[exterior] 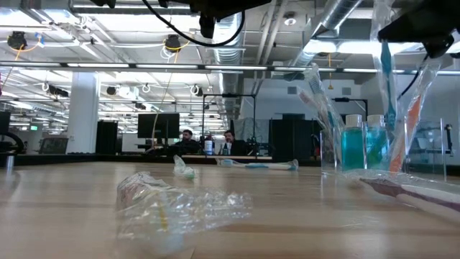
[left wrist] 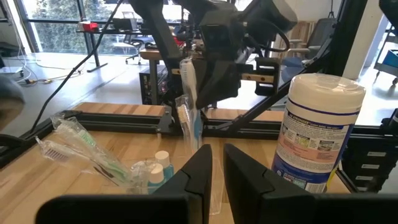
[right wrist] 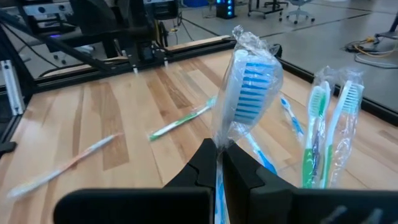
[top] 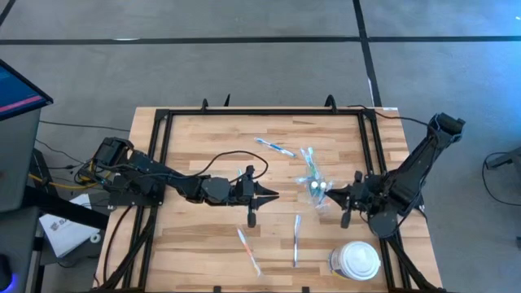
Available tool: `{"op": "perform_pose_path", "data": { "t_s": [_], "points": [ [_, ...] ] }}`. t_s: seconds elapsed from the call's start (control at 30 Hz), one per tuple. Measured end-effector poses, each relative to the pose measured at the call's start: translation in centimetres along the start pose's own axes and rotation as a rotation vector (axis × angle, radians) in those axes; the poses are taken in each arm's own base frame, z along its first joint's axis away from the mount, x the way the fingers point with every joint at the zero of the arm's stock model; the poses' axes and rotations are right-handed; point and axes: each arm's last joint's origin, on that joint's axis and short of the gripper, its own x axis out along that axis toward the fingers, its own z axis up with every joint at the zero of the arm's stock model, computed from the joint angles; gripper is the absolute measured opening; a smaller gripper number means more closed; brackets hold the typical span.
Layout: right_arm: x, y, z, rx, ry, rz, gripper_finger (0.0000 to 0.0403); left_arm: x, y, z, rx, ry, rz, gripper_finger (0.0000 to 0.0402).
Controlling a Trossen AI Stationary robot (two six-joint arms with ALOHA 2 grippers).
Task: Pick & Place toothbrushing station
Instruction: Put the bottom blue toothbrush into the transparent organizer
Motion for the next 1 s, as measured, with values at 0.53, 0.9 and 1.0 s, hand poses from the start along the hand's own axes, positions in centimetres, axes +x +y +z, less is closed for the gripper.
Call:
{"op": "perform_pose_path", "data": {
  "t_s": [0.53, 0.9, 1.0],
  "points": [
    [0.7, -0.6, -2.9, 0.105, -0.02, -0.002, 0.0, 0.0, 0.1, 0.0, 0.0, 0.0, 0.004, 0.0034],
    [1.6, -0.6, -3.0, 0.085, 0.017, 0.038, 0.0, 0.1, 0.2, 0.0, 0.002, 0.0, 0.005, 0.0034],
    [1.8, -0.6, -3.0, 0.089, 0.03, 0.039, 0.0, 0.1, 0.2, 0.0, 0.003, 0.0, 0.005, 0.0034]
  ]
}}
